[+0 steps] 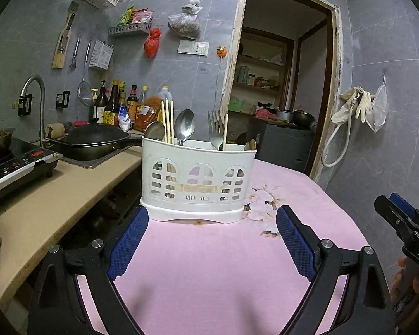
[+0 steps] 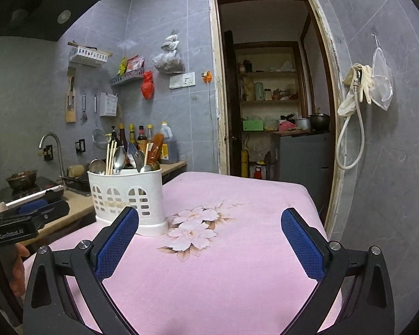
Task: Organize utensils
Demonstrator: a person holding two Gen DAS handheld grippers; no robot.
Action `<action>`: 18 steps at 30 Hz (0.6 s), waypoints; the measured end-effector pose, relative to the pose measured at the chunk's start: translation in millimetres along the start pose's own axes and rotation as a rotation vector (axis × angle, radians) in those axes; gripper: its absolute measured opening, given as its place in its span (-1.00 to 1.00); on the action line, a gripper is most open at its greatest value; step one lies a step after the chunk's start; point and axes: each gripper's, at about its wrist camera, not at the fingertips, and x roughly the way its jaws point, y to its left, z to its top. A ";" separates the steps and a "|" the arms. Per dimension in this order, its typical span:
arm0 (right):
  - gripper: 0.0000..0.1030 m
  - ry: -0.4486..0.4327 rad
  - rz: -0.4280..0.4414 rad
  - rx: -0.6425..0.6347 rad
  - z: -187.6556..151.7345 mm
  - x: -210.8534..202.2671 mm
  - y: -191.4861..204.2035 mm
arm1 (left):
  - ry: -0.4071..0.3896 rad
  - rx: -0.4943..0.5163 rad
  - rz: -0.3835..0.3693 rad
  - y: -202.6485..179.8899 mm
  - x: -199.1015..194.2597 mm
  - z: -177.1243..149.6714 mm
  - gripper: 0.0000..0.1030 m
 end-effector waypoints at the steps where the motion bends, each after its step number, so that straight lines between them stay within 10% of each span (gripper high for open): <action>1: 1.00 -0.001 0.000 0.001 0.0 0.1 -0.3 | 0.000 0.001 -0.001 0.0 -0.2 -0.3 0.74; 18: 1.00 0.020 0.009 0.015 -1.2 2.9 -2.9 | -0.003 0.000 0.005 2.9 -0.1 -2.8 0.74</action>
